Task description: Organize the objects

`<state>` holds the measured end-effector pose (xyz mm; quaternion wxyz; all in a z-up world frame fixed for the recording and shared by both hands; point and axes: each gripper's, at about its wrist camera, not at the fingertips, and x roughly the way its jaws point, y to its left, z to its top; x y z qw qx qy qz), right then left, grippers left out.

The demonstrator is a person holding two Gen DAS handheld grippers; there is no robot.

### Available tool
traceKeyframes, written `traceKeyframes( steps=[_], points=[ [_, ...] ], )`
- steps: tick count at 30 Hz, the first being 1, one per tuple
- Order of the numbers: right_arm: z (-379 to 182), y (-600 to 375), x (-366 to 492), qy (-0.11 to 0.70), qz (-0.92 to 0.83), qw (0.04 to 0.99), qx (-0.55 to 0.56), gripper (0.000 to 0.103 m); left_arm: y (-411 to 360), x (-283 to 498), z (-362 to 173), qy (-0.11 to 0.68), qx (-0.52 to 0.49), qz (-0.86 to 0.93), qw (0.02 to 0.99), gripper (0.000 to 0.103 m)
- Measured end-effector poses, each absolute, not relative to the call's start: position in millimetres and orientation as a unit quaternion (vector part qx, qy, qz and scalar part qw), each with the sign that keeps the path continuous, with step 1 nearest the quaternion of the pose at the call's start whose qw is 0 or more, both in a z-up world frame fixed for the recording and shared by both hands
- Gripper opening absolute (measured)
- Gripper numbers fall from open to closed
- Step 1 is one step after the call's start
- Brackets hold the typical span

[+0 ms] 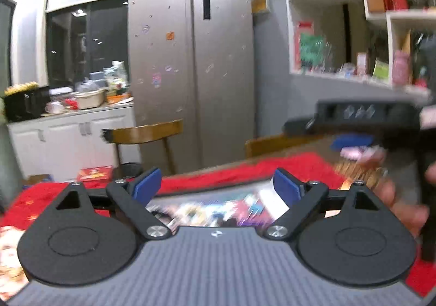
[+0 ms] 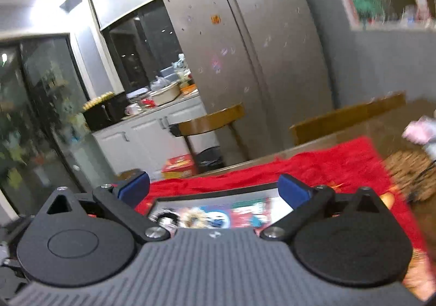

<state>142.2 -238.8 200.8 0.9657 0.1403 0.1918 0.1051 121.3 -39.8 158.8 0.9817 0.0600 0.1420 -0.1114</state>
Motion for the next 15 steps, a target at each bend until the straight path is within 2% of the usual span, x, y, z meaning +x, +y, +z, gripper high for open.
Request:
traceKeyframes(
  steps=[4, 8, 15],
  points=[
    [191.7, -229.2, 97.9, 0.152, 0.076, 0.982, 0.081, 0.103, -36.0, 77.9, 142.2, 0.145, 0.094, -0.074, 0.982, 0.094],
    [169.9, -218.8, 59.1, 0.138, 0.106, 0.984, 0.049, 0.103, -25.4, 37.7, 125.5, 0.139, 0.056, -0.05, 0.987, 0.095],
    [123.0, -203.5, 19.5, 0.23, 0.098, 0.967, 0.052, 0.103, -23.1, -3.5, 75.8, 0.164, 0.04, -0.061, 0.984, 0.097]
  ],
)
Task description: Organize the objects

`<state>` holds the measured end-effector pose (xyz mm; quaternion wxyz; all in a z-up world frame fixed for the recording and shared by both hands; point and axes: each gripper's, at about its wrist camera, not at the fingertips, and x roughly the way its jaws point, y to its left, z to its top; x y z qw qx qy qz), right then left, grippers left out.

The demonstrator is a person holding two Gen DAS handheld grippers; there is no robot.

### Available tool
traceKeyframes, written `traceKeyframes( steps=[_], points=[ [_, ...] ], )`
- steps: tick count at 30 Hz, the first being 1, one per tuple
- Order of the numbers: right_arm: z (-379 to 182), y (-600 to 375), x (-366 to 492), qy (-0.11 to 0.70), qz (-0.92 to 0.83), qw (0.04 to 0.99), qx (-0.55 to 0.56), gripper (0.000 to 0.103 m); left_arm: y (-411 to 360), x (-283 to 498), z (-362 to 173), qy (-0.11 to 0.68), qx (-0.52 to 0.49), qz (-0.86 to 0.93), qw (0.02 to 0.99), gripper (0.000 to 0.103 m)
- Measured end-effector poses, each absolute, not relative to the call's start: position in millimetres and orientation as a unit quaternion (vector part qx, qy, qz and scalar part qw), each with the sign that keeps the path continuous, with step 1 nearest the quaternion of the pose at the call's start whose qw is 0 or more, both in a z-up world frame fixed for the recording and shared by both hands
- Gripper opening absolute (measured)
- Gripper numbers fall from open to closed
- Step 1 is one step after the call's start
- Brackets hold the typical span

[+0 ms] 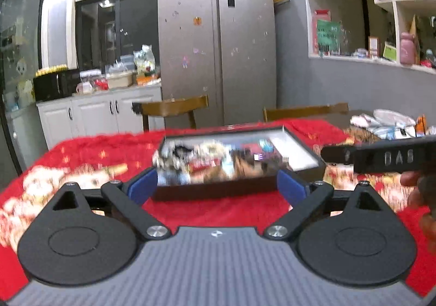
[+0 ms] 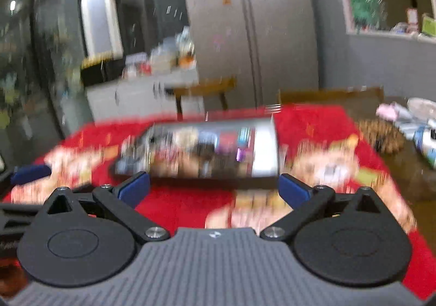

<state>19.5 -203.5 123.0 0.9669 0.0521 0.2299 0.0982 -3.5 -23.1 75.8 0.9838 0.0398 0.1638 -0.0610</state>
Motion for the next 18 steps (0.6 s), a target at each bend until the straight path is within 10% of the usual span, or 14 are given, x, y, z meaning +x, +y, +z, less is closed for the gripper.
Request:
traceKeyframes(
  steps=[18],
  points=[
    [50.0, -200.5, 25.1, 0.269, 0.038, 0.962, -0.013, 0.103, -18.6, 7.1, 8.6, 0.236, 0.018, -0.023, 0.971, 0.097]
  ],
)
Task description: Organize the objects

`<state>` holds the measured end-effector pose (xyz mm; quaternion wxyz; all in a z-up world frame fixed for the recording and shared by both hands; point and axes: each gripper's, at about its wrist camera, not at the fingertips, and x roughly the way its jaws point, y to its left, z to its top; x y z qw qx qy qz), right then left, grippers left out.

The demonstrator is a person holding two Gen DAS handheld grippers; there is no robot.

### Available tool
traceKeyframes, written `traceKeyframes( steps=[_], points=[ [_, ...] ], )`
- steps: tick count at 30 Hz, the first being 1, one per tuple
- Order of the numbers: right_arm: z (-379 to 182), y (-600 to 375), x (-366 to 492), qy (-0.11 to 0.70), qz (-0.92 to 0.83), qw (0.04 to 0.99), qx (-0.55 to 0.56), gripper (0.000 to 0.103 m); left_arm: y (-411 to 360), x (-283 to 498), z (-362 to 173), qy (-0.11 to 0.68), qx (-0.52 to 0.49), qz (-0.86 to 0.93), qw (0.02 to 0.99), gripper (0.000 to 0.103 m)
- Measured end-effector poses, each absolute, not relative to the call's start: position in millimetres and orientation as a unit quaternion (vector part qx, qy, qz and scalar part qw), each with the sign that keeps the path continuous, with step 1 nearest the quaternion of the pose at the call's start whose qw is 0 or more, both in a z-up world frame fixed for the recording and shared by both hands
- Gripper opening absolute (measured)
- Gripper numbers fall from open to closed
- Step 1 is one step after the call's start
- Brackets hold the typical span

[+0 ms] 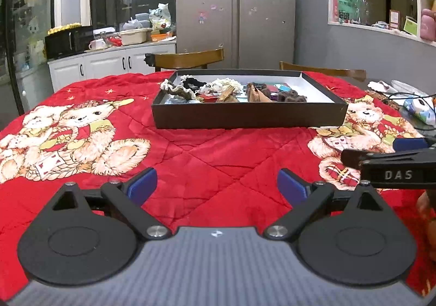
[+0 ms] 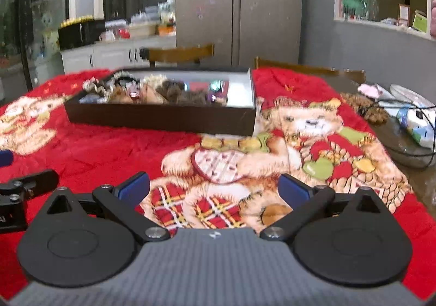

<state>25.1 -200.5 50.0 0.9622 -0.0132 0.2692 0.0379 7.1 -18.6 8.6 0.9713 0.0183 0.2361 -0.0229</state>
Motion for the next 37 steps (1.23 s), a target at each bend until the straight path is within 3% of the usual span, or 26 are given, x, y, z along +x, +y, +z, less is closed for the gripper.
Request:
traceKeyframes(
  steps=[6, 37],
  points=[
    [49.8, -197.6, 20.8, 0.261, -0.023, 0.965, -0.028, 0.103, -14.3, 7.0, 10.3, 0.227, 0.008, -0.014, 0.974, 0.097],
    [47.7, -197.8, 25.7, 0.28, -0.011, 0.959, -0.029, 0.103, -15.0, 19.9, 3.8, 0.265, 0.004, -0.024, 0.964, 0.097]
  ],
)
